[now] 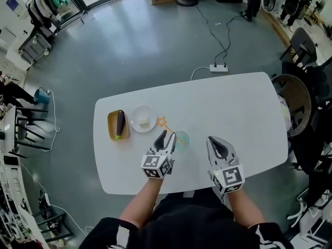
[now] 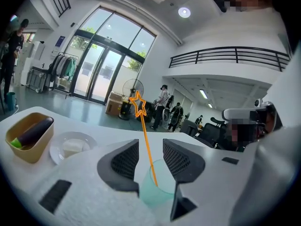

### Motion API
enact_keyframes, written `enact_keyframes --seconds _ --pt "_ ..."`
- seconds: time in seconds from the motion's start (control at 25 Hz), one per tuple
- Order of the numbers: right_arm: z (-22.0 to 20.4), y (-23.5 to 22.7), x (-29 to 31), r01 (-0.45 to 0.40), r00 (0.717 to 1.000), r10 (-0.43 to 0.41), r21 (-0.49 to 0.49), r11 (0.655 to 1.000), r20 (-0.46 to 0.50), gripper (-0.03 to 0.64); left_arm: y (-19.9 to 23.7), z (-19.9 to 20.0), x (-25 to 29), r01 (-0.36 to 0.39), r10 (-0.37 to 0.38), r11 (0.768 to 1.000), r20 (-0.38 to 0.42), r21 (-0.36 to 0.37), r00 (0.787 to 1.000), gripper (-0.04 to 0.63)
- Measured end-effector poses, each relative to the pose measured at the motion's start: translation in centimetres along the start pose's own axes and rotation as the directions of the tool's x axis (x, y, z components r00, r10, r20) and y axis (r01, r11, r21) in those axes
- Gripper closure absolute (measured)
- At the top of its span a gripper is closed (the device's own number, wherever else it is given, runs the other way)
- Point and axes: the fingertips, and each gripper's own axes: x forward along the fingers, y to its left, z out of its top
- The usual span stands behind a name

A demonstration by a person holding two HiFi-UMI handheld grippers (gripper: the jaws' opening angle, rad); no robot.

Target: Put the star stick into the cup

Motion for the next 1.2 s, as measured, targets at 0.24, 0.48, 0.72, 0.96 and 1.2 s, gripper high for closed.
enact_keyframes --seconds 0.24,0.48,0.72,0.96,1.2 --pt "0.9 1.3 -0.2 -0.013 1.0 0.013 -0.01 1.0 0.022 0.612 -0.4 0.6 -2.1 -0.013 0.013 1.0 0.01 0.011 1.0 0.396" --pt "1.6 1.8 -0.3 -0.021 0.999 0.022 -0.021 1.0 0.039 0.612 -1.6 3.2 -4.5 -0.03 0.026 0.998 0.071 0.057 0.997 0.396" --pt "3.1 3.5 -0.2 -0.042 0.997 0.045 -0.04 0.998 0.062 0.612 -3.2 6.0 -7.0 0.001 -0.021 0.987 0.127 0.16 0.992 0.423" --pt "5.0 5.6 -0.2 -0.072 0.993 0.08 -0.092 0.993 0.083 0.612 -3.2 8.4 -8.3 0.0 -0.039 0.979 0.186 0.206 0.982 0.529" --pt "6.0 5.8 -0.9 -0.063 0.992 0.075 -0.11 0.992 0.105 0.612 -4.2 10.1 -9.1 0.01 -0.065 0.967 0.209 0.253 0.976 0.583"
